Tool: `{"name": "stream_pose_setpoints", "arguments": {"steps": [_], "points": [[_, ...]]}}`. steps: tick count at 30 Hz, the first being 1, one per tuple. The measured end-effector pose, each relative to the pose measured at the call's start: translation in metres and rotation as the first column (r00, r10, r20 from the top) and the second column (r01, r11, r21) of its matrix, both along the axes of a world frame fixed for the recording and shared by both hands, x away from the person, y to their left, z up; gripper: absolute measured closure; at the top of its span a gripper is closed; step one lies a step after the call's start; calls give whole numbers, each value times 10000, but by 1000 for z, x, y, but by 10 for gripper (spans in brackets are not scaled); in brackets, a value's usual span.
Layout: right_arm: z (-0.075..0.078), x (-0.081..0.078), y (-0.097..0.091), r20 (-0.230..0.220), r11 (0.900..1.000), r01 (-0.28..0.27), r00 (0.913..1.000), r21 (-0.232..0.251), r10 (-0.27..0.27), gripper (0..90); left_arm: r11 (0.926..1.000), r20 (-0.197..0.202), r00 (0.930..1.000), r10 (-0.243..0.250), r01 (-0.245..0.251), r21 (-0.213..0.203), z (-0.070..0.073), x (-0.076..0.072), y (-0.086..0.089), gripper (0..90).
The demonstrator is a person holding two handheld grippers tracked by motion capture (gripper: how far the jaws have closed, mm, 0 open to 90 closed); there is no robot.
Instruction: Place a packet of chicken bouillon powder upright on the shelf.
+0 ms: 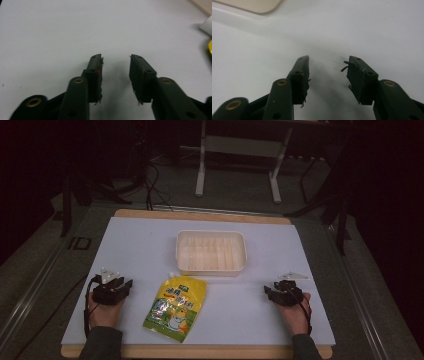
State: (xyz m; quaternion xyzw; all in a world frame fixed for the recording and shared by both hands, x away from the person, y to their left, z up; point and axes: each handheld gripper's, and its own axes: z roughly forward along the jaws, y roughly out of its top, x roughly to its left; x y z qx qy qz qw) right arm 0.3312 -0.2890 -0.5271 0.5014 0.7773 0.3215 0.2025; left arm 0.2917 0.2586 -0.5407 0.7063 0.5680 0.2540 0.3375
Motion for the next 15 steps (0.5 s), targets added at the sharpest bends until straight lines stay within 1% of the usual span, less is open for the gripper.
{"name": "stream_pose_setpoints", "arguments": {"steps": [2,4,5,6,7,10,13,15], "points": [[0,-1,2,2,10000,-58,10000,45,58,530,10000,33,10000,-53,53,-62,1,0,1,632],[1,-2,7,-104,9994,-305,9995,145,307,540,9996,91,9999,-142,145,-259,1,-1,3,621],[1,-2,7,-104,9994,-305,9995,145,307,540,9996,91,9999,-142,145,-259,1,-1,3,619],[2,-2,10,-102,9988,-472,9988,141,473,554,9994,92,9998,-175,177,-303,0,-1,4,619],[2,-3,18,-174,9970,-760,9969,148,763,580,9992,102,9998,-181,184,-351,0,-1,5,611],[2,-4,29,-272,9935,-1083,9936,353,1093,580,9992,199,9997,-127,134,-364,0,-1,4,596],[4,-5,39,-297,9882,-1397,9895,623,1417,570,9994,188,9997,-141,147,-323,0,-1,4,588],[6,-5,45,-308,9843,-1626,9858,695,1650,568,9993,194,9997,-156,163,-325,0,-1,4,587]]}}
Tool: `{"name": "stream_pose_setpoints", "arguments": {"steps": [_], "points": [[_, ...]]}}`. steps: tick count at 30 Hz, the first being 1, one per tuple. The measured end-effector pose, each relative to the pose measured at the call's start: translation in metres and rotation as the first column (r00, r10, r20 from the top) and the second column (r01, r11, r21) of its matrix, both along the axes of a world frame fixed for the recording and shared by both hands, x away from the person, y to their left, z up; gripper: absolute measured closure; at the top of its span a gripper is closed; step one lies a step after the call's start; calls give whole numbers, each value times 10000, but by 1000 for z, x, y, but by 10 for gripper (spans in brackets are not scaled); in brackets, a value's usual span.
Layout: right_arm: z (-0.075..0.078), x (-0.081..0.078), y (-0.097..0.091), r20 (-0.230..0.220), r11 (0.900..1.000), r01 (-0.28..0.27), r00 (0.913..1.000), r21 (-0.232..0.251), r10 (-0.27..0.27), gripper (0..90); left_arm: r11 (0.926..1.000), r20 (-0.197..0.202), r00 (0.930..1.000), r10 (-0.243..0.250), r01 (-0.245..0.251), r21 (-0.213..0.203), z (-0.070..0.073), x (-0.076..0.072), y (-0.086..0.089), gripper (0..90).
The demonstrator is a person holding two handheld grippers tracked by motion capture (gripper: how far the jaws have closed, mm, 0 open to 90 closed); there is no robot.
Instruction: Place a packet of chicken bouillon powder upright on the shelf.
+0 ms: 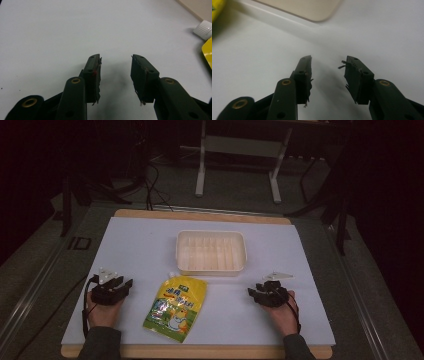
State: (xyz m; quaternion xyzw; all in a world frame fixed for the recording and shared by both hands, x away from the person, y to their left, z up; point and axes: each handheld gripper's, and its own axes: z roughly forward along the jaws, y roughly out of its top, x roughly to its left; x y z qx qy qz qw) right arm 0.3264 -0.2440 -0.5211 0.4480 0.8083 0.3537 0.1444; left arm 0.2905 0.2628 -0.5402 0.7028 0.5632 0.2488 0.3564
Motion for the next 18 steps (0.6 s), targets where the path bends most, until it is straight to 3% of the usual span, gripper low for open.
{"name": "stream_pose_setpoints", "arguments": {"steps": [10,18], "points": [[4,3,26,-284,9935,-1077,9937,374,1088,498,10000,21,10000,18,-19,41,0,0,0,578],[8,4,55,-437,9775,-1995,9783,681,2027,454,10000,84,10000,40,-41,76,0,0,-1,576]]}}
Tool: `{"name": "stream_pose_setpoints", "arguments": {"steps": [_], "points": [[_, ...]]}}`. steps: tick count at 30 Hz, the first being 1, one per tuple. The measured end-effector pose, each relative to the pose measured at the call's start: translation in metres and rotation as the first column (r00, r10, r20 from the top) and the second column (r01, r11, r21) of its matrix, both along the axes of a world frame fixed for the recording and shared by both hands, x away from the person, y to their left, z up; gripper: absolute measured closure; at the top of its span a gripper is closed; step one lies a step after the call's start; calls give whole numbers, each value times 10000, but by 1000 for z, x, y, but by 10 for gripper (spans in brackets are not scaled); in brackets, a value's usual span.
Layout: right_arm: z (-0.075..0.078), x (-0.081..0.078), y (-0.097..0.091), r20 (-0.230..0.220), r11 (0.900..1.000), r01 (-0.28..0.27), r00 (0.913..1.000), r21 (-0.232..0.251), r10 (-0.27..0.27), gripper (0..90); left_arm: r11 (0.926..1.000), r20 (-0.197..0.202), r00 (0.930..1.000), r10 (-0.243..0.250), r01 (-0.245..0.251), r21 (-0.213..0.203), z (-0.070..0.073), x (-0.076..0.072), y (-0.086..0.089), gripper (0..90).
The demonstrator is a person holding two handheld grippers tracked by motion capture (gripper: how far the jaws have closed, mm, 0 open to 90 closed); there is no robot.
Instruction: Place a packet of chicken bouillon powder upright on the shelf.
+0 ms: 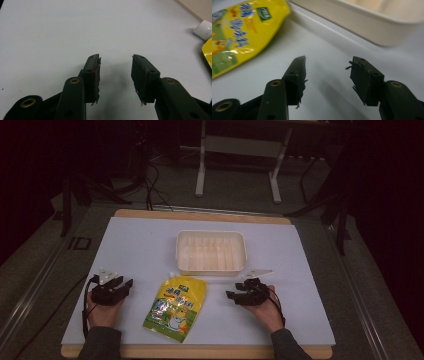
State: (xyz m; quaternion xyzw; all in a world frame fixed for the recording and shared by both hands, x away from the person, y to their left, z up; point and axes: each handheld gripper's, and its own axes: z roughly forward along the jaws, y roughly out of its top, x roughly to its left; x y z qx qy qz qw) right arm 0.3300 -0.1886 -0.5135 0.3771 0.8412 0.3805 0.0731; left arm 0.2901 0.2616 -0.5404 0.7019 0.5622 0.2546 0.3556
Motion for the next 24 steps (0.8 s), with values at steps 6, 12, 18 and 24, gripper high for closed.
{"name": "stream_pose_setpoints", "arguments": {"steps": [6,12,18,24], "points": [[0,2,24,-258,9973,-592,9978,430,603,419,10000,-10,10000,2,-2,59,0,0,-1,573],[-2,2,41,-345,9946,-900,9952,525,919,408,10000,-12,10000,-28,28,78,0,0,-1,576],[-4,4,60,-351,9910,-1217,9917,551,1238,392,9999,-16,10000,-64,64,126,0,0,-1,577],[-10,9,76,-534,9882,-1433,9878,546,1462,388,9998,-2,10000,-84,84,172,0,0,-2,577]]}}
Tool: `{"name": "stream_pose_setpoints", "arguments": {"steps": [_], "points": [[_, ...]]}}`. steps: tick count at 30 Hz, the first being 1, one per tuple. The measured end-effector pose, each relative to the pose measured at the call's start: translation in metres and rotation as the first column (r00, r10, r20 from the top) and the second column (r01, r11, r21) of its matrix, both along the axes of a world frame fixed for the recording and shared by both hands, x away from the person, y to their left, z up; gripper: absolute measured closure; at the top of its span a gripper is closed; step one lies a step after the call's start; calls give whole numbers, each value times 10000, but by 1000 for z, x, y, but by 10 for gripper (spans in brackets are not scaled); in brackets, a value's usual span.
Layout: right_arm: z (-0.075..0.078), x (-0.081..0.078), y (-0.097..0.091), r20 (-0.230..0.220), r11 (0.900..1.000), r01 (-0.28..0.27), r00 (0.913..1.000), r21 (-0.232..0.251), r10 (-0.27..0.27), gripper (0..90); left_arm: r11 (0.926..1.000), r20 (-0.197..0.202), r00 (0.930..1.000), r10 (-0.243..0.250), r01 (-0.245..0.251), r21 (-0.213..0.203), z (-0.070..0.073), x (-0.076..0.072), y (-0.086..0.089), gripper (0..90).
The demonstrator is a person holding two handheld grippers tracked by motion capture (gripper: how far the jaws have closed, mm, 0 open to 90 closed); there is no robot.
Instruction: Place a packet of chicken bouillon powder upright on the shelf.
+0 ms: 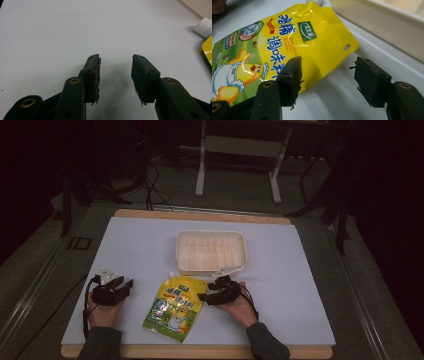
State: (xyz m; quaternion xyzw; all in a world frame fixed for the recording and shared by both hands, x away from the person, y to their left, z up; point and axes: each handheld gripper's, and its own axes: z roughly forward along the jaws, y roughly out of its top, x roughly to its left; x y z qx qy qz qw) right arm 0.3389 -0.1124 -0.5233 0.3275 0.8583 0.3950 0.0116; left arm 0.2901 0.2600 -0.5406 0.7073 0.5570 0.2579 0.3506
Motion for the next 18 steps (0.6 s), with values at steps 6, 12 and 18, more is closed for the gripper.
{"name": "stream_pose_setpoints", "arguments": {"steps": [6,12,18], "points": [[-6,2,15,-429,9991,-395,9983,133,400,422,10000,2,10000,-5,5,6,0,0,0,576],[-9,5,25,-1216,9941,-776,9888,760,865,460,10000,1,10000,2,-2,10,0,0,0,575],[-8,6,35,-1519,9950,-862,9840,505,930,563,10000,-11,10000,4,-4,57,0,0,-1,574]]}}
